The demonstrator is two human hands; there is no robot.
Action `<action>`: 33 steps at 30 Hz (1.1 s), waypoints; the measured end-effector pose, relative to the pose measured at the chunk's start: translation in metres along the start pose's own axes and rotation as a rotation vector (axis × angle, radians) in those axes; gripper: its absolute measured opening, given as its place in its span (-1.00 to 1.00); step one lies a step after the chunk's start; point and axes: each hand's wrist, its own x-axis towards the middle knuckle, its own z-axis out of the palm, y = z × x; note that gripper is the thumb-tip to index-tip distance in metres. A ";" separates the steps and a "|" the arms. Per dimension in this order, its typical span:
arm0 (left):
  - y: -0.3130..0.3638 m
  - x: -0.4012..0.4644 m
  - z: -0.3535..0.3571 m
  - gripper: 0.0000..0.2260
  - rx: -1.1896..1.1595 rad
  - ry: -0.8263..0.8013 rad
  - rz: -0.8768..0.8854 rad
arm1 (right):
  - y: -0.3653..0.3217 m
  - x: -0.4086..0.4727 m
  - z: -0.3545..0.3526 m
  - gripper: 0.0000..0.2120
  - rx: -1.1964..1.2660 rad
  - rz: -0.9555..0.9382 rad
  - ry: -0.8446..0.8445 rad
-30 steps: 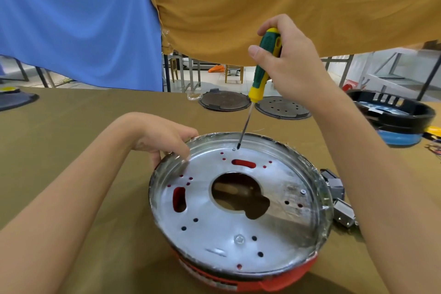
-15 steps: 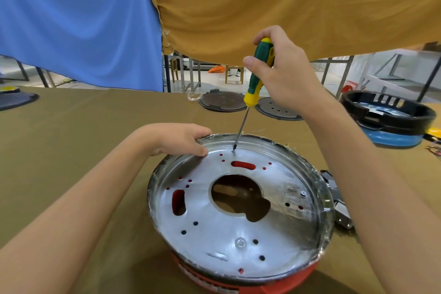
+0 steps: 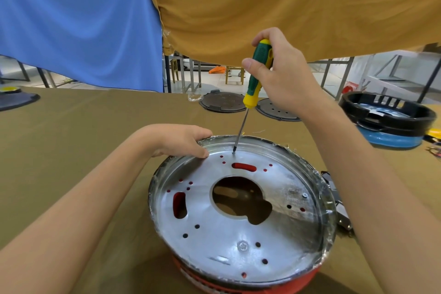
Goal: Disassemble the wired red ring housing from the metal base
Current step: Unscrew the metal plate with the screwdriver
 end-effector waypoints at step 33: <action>0.014 0.012 0.018 -0.75 -0.058 0.058 0.284 | -0.021 -0.004 0.008 -0.63 -0.027 0.027 -0.025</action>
